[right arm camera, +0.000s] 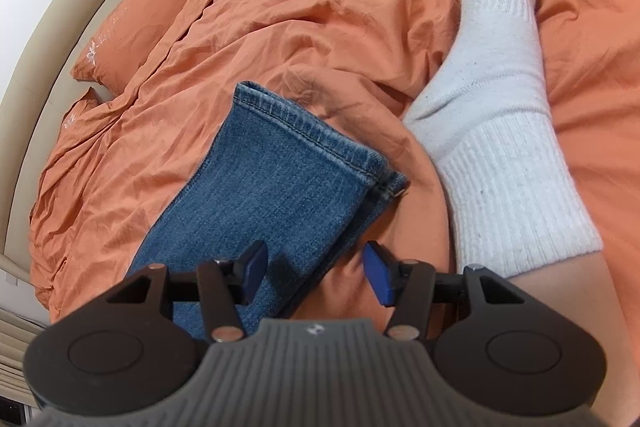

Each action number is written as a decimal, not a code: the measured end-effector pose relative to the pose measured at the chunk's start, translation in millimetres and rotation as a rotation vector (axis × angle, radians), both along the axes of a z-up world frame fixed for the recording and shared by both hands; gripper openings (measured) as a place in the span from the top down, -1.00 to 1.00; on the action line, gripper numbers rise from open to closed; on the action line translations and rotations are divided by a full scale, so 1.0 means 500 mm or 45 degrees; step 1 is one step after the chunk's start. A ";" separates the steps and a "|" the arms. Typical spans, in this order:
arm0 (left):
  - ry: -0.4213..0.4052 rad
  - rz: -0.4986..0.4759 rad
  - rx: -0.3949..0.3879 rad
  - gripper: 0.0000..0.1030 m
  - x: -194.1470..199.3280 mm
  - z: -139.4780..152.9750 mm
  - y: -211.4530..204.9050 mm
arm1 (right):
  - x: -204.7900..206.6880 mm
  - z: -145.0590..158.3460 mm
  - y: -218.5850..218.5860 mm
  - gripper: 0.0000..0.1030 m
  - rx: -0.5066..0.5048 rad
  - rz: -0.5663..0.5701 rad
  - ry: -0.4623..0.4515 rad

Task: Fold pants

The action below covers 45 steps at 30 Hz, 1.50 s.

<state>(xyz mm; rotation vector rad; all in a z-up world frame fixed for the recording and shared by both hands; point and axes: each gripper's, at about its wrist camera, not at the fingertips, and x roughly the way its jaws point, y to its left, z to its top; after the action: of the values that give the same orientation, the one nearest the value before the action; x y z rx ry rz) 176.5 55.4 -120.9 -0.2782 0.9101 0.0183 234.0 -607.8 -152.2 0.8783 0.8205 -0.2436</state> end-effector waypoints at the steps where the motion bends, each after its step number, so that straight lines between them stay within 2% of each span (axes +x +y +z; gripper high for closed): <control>1: 0.022 0.010 0.007 0.25 0.007 -0.002 -0.004 | 0.000 -0.001 -0.001 0.03 0.003 -0.005 0.000; 3: -0.002 0.022 0.025 0.72 0.006 0.014 -0.010 | -0.004 -0.001 -0.005 0.04 0.021 -0.024 -0.011; 4: -0.016 0.039 0.047 0.77 0.004 0.034 -0.011 | -0.008 -0.002 -0.008 0.04 0.035 -0.037 -0.021; 6: -0.018 0.045 0.041 0.78 0.001 0.075 -0.007 | -0.016 -0.003 -0.015 0.05 0.065 -0.064 -0.041; 8: 0.046 0.038 0.029 0.80 0.008 0.085 0.003 | -0.017 -0.004 -0.020 0.07 0.083 -0.074 -0.047; 12: 0.223 0.036 0.044 0.81 0.028 0.015 0.002 | -0.014 -0.005 -0.020 0.11 0.085 -0.081 -0.035; 15: 0.263 0.062 0.035 0.81 0.034 -0.028 0.002 | -0.019 -0.009 -0.027 0.19 0.113 -0.092 -0.045; 17: 0.297 0.060 0.018 0.81 0.045 -0.027 0.007 | -0.024 -0.014 -0.035 0.27 0.138 -0.112 -0.048; 18: 0.319 0.047 0.009 0.80 0.050 -0.020 0.009 | -0.027 -0.017 -0.040 0.32 0.153 -0.123 -0.048; 20: 0.369 -0.013 0.030 0.64 0.053 -0.001 0.005 | -0.029 -0.021 -0.044 0.37 0.169 -0.143 -0.038; 23: 0.392 -0.134 0.085 0.62 0.033 0.031 -0.014 | -0.026 -0.022 -0.044 0.36 0.175 -0.144 -0.034; 27: 0.376 -0.266 0.072 0.62 -0.001 0.067 -0.035 | -0.014 -0.033 -0.049 0.35 0.234 -0.162 -0.029; 31: 0.274 -0.365 0.046 0.62 -0.005 0.112 -0.062 | -0.001 -0.043 -0.051 0.36 0.286 -0.209 -0.032; 34: 0.191 -0.443 0.052 0.62 0.011 0.138 -0.094 | -0.012 -0.041 -0.061 0.38 0.313 -0.275 -0.088; 37: 0.158 -0.519 0.085 0.62 0.048 0.133 -0.138 | -0.025 -0.025 -0.077 0.40 0.316 -0.282 -0.194; 39: 0.150 -0.566 0.112 0.62 0.085 0.119 -0.171 | -0.021 -0.018 -0.080 0.62 0.312 -0.237 -0.215; 40: 0.149 -0.592 0.122 0.62 0.101 0.111 -0.189 | -0.018 -0.015 -0.078 0.63 0.304 -0.215 -0.218; 42: 0.132 -0.640 0.169 0.62 0.130 0.096 -0.230 | -0.015 -0.012 -0.076 0.82 0.289 -0.197 -0.216; 45: 0.079 -0.722 0.259 0.62 0.167 0.077 -0.286 | -0.011 -0.002 -0.072 0.91 0.220 -0.193 -0.189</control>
<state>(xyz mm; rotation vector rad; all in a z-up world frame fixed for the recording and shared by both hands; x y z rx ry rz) 259.9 -87.8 -82.5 0.1763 1.0144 -0.4035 228.4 -643.9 -153.1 1.1097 0.6437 -0.2397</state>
